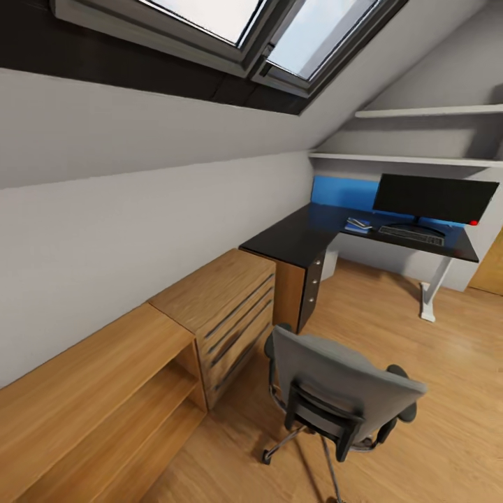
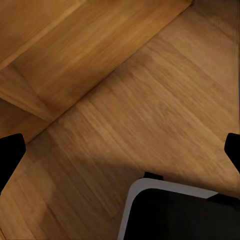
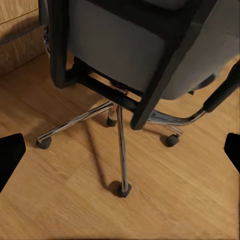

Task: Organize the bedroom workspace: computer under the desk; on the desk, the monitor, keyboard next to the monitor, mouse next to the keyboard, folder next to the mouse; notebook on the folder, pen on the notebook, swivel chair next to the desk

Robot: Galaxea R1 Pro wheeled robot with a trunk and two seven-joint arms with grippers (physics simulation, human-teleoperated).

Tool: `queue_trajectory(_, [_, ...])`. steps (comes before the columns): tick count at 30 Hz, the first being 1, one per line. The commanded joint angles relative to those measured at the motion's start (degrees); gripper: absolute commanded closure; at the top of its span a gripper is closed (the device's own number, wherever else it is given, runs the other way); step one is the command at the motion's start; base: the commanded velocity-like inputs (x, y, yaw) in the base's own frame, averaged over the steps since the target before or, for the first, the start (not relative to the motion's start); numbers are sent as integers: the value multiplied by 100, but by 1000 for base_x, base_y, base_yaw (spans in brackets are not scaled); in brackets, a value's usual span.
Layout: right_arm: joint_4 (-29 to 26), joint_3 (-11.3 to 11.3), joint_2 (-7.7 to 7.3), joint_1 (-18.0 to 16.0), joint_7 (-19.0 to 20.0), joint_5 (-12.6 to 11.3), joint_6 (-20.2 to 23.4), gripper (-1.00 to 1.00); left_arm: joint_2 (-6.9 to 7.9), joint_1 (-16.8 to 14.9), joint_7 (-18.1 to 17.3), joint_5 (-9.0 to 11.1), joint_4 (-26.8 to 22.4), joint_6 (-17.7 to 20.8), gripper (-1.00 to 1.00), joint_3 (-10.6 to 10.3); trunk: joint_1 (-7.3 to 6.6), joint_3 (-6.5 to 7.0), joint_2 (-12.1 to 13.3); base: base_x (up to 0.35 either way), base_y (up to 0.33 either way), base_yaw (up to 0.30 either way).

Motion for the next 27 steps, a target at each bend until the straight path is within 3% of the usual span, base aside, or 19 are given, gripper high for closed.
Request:
queue_trajectory(1, [5,49,3,-4,-34,-22,-8,-100,1,4,18,50,-13,-6,-100,-51,1,-7,-6,0,131,-281])
queue_trajectory(8, [5,49,3,-4,-36,-22,-8,-100,2,4,18,54,-13,-6,-100,-51,1,-7,-6,0,162,-283])
queue_trajectory(27, [5,49,3,-4,-36,-22,-8,-100,1,4,18,53,-13,-6,-100,-49,1,-7,-6,0,19,-288])
